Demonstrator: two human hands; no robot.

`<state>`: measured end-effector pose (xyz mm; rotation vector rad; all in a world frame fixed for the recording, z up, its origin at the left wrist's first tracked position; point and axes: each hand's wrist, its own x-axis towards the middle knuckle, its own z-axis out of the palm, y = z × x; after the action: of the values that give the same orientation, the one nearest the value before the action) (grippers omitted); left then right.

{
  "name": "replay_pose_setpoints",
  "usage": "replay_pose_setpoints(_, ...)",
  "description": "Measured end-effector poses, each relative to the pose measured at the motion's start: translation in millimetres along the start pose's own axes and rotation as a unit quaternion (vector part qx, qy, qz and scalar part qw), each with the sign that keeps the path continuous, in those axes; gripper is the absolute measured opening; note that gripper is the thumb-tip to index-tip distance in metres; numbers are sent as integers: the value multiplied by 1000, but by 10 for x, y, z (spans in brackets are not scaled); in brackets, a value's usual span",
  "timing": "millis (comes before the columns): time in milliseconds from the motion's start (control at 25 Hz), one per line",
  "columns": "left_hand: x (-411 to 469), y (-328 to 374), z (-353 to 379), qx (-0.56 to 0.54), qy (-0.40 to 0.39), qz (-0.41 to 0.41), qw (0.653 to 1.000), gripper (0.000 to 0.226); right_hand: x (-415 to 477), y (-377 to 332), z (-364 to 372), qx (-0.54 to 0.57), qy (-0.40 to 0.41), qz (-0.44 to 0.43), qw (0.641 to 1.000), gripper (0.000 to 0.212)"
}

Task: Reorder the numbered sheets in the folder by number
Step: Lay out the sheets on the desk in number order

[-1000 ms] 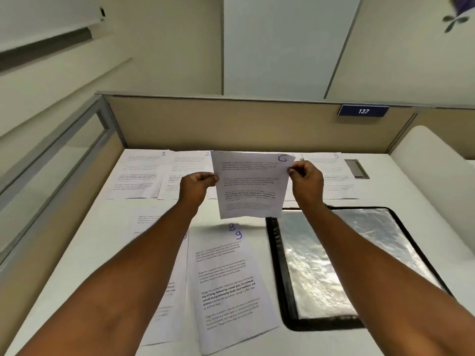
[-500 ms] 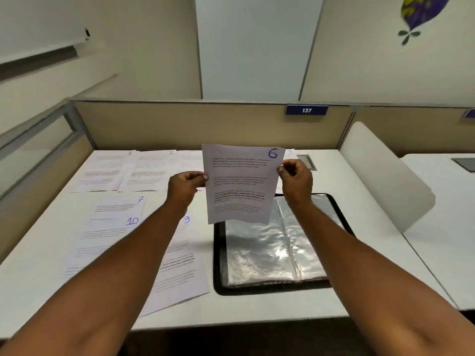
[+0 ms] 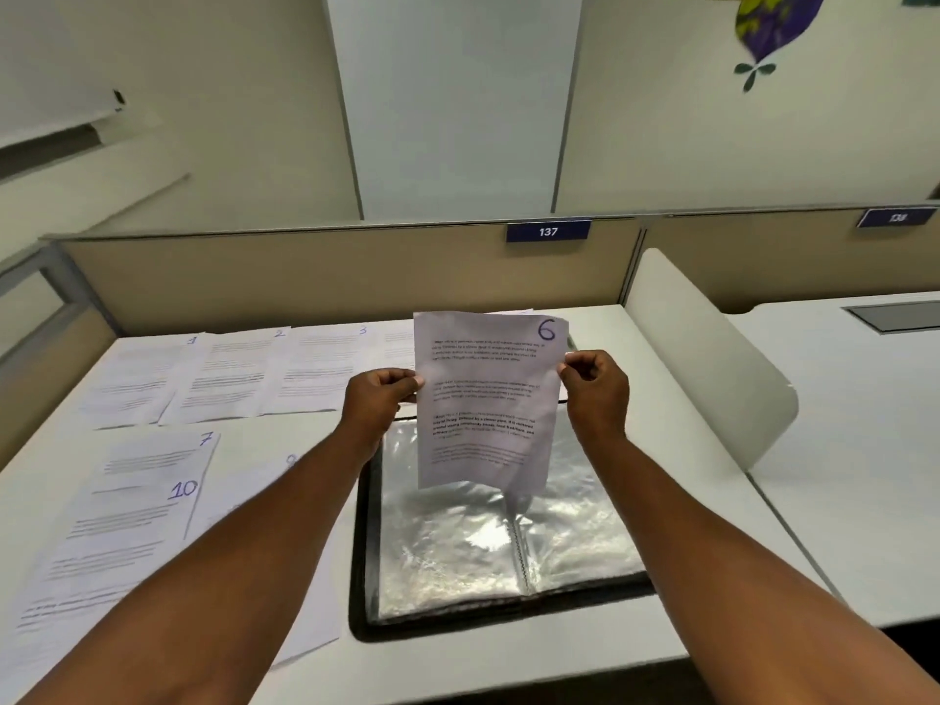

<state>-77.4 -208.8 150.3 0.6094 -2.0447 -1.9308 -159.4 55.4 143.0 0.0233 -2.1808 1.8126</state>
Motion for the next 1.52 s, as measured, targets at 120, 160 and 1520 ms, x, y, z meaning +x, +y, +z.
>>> replay_pose_setpoints(120, 285, -14, 355, -1, -9, 1, 1000, 2, 353, 135, -121, -27, 14, -2, 1000, 9)
replay_pose_setpoints(160, 392, -22, 494, -2, -12, -6, 1000, 3, 482, 168, -178, -33, 18, -1, 999, 10)
replay_pose_setpoints(1520, 3272, -1071, 3941, 212, 115, -121, 963, 19, 4268, 2856, -81, -194, -101, 73, 973, 44)
